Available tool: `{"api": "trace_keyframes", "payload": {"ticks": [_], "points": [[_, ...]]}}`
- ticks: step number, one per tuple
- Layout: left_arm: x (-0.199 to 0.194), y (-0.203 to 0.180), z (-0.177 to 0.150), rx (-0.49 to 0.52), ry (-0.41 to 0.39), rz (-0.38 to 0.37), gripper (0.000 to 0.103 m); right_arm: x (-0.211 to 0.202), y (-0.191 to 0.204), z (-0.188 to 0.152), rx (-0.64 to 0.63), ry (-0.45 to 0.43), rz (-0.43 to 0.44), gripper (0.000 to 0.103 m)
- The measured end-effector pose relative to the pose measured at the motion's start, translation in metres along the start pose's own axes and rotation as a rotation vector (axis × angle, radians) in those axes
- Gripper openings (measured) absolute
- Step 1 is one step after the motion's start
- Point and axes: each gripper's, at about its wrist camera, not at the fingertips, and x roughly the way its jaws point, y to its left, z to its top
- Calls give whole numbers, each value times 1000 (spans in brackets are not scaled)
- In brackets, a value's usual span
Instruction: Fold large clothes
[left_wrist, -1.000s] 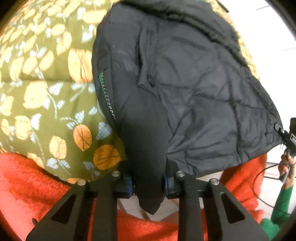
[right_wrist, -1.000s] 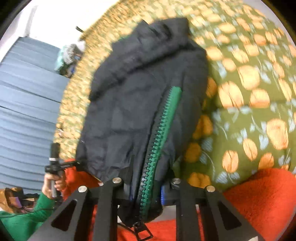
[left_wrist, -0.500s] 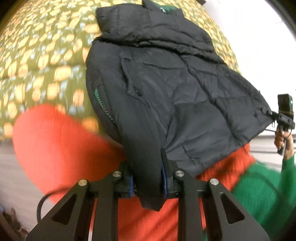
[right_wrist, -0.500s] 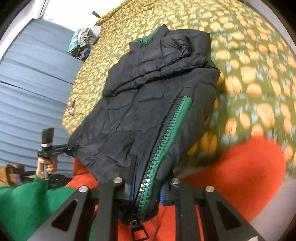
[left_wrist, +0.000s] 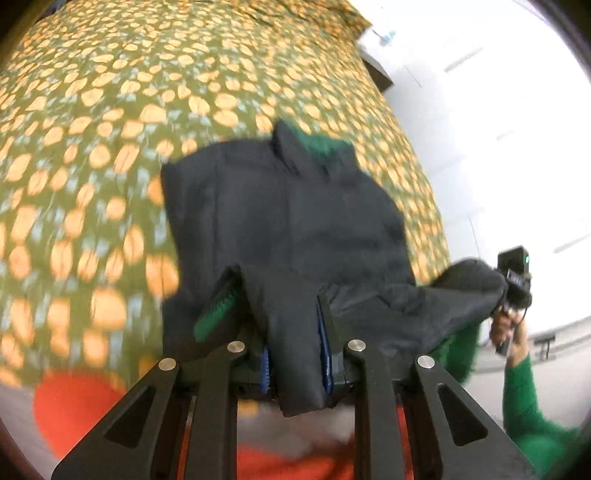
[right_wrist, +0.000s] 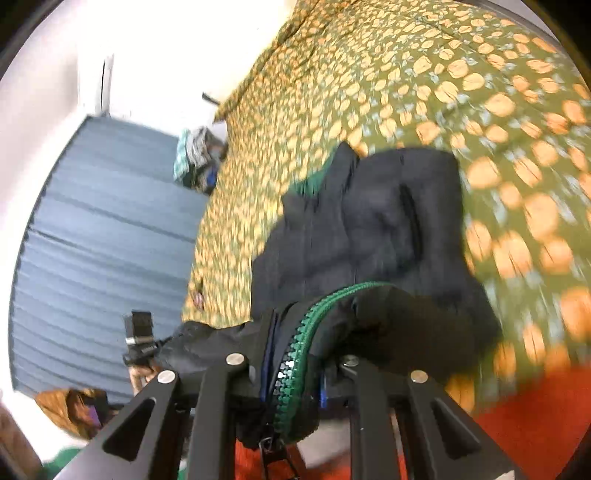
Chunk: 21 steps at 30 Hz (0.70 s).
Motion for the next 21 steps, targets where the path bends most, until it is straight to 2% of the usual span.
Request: {"api": "trace_keyframes", "payload": {"ticks": [4,7,9,11,12,13,14,16,17,19,21], "points": [[52,20,33,-38,-43,32,21,49,-40,45,72,-42,-6,18],[71,35,42,-103,-28,32,33,76,-72,61,154,-75,-16,23],[80,50,48,-168,5,2,45,89,-91,63,226,-89,7,30],[75,55,50,-201,9,-44,49,96,-103,64,280,-99,38,44],[72,57,51,-205,8,-72,53,95,-106,65,304,-108,61,47],[67,58,52,-204,5,-95,55,93,-106,65,311,-116,80,58],[63,58,53,-201,0,-110,62,90,-104,67,308,-122,99,74],[53,59,55,-179,-38,-116,86,80,-94,74,257,-139,111,95],[46,58,56,-166,-71,-105,98,73,-87,76,221,-151,102,99],[38,60,58,-150,-116,-97,99,64,-76,82,146,-158,58,100],[42,60,59,-133,-101,-89,99,62,-62,86,29,-152,-81,100]]}}
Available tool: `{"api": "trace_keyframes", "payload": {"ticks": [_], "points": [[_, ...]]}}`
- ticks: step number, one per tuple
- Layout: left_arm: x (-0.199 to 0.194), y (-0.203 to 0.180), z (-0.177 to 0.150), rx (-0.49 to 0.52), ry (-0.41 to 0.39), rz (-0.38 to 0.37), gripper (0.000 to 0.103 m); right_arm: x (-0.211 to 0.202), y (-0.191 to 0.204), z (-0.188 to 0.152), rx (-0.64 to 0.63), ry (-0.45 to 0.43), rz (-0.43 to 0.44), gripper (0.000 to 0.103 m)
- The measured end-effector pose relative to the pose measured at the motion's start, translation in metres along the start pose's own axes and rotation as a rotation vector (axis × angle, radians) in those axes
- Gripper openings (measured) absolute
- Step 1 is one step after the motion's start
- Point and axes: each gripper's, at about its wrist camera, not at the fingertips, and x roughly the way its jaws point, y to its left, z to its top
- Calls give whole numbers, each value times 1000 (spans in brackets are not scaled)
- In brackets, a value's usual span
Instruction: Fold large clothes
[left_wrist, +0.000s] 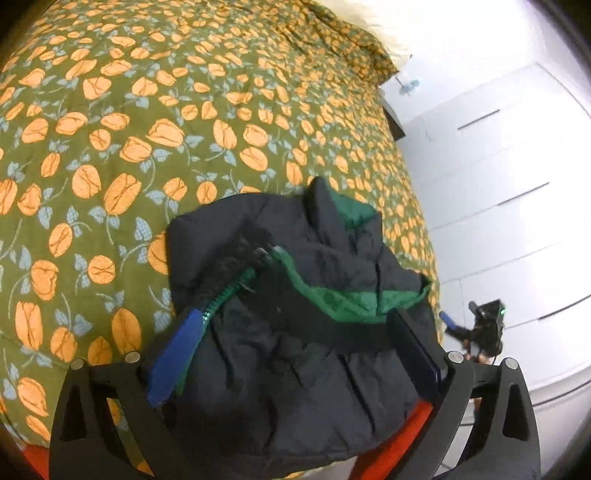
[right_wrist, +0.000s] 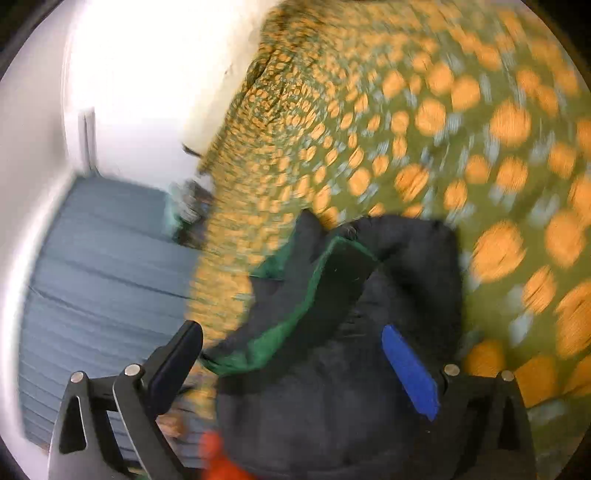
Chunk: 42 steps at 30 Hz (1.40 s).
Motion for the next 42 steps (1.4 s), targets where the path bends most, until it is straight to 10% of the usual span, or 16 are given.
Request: {"api": "trace_keyframes", "payload": {"ticks": [7,9,11,12,14,22,29,42], "points": [[74,-25,-12,306,144,295,91,61,28,-8,-454,171,-380,100],[78,-25,-11,305,130,358,55,74,22,-11,-480,187,-429,98],[69,-25,-7,269,87,383,24,75,21,-12,-461,190,-405,44],[61,-25,-4,261,59,376,21,74,24,-12,-456,177,-404,35],[41,-31,4,260,-19,365,19,62,40,-14,-501,127,-458,17],[59,-56,62,277,-279,461,18,43,96,27,-582,-142,-509,15],[142,-6,64,246,-241,607,21,116,25,39,-466,-82,-622,15],[162,27,53,193,-306,492,32,141,-32,21,-367,-155,-503,19]]}}
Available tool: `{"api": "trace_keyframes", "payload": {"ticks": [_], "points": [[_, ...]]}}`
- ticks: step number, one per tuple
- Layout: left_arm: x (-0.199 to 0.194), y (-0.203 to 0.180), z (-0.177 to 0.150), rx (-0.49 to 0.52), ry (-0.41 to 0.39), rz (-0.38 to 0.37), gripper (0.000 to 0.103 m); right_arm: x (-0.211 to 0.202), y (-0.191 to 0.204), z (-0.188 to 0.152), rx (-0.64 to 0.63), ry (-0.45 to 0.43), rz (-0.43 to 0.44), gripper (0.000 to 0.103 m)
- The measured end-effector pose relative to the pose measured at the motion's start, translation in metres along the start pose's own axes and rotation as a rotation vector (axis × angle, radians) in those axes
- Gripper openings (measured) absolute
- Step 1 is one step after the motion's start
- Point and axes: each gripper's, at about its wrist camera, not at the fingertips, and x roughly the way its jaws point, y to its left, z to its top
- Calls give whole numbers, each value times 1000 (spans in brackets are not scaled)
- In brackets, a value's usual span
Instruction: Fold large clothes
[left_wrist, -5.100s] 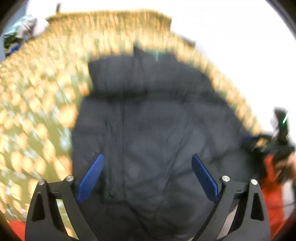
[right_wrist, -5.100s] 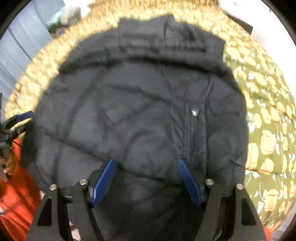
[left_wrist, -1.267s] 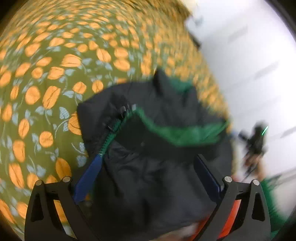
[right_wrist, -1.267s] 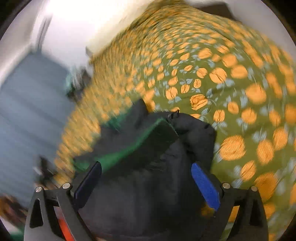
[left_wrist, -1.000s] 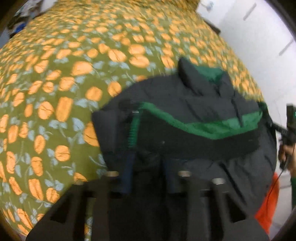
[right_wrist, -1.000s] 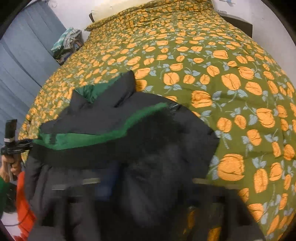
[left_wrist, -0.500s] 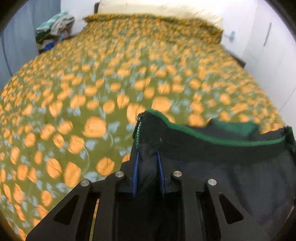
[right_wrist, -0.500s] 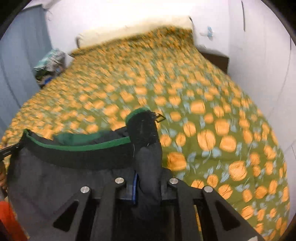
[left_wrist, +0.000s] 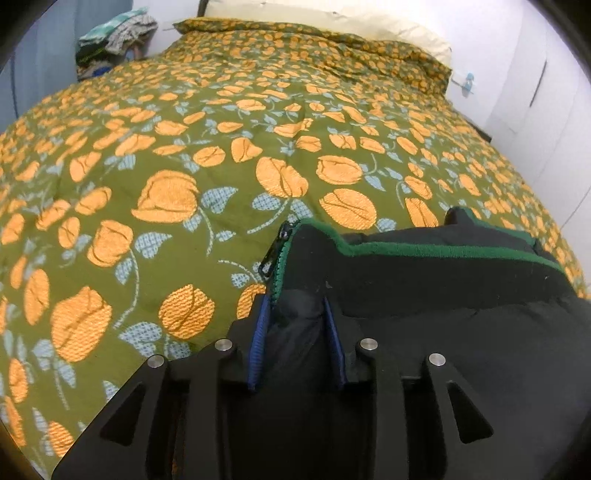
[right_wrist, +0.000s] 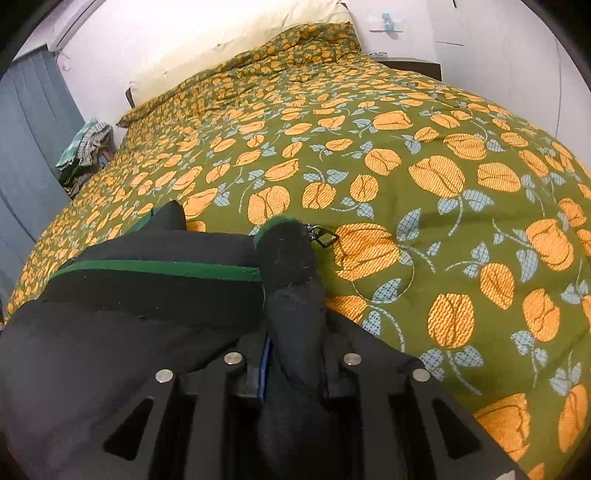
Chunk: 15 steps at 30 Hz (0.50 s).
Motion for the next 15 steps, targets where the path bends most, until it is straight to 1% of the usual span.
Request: {"api": "trace_keyframes", "payload": {"ticks": [3,8,13,14,15], "points": [[3,3,0,-21,2,-18,33,7,-2,0,20,-14,18,20],[6,3,0,-21,-3,-18,33,11,-6,-2,36,-30,37,20],[5,1,2,-16,14,-12,35,12,-10,-1,57,-27,62,20],[4,2,3,-21,21,-12,40,12,-11,-1,61,-25,69,20],[3,4,4,-30,31,-9,48,11,-12,0,68,-23,78,21]]}}
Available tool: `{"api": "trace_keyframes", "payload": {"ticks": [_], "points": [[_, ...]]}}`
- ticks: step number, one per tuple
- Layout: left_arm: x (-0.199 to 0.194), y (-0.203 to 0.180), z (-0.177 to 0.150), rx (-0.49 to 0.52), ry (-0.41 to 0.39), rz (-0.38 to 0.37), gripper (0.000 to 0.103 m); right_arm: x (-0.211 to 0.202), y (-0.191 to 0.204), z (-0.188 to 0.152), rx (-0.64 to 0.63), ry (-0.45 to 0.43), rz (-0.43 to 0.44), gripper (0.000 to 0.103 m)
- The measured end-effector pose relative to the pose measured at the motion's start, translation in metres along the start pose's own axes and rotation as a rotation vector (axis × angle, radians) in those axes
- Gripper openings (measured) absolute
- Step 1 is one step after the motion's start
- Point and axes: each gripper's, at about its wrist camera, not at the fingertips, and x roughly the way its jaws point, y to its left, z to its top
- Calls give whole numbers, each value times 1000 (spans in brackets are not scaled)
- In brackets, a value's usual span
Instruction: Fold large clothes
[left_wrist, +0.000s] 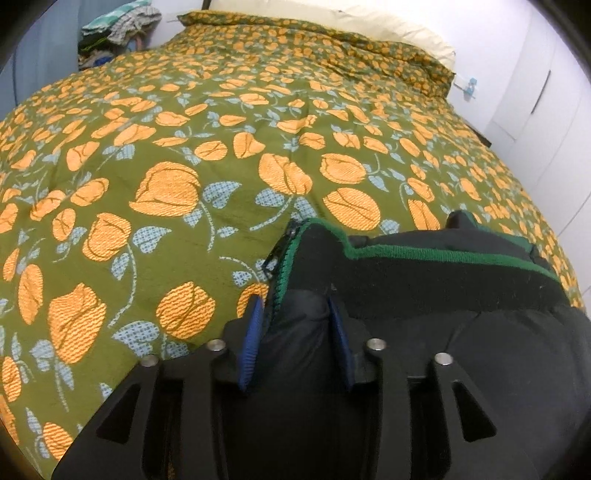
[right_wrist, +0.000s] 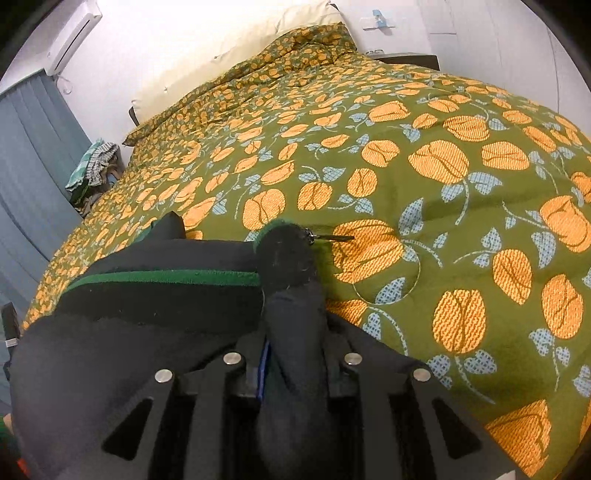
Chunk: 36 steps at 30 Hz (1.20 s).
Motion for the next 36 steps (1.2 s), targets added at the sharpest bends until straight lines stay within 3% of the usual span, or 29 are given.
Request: {"api": "trace_keyframes", "payload": {"ticks": [3,6,8,11,15,19,24,28,33,36], "points": [[-8,5,7,-30,37,25,65,-4,-6,5,35,21,48,23],[-31,-1,13,4,60,17,66,-16,-6,19,53,78,54,37],[-56,-12,14,54,33,-2,67,-32,-3,26,34,80,29,55],[-96,-45,12,162,-39,-47,75,-67,6,37,-27,38,-1,56],[-128,-108,5,293,-67,-195,86,-119,26,40,-100,-8,57,56],[-104,-164,8,289,76,-343,88,-153,38,23,-92,2,177,56],[-45,-190,-8,323,182,-226,87,-195,59,-15,-76,23,289,56],[-21,-191,-29,378,165,-179,93,-229,60,-49,-5,-11,365,57],[-35,-190,-33,392,166,-172,92,-240,59,-77,30,-23,326,58],[-72,-188,-50,450,144,-185,92,-240,56,-82,58,-9,315,58]]}}
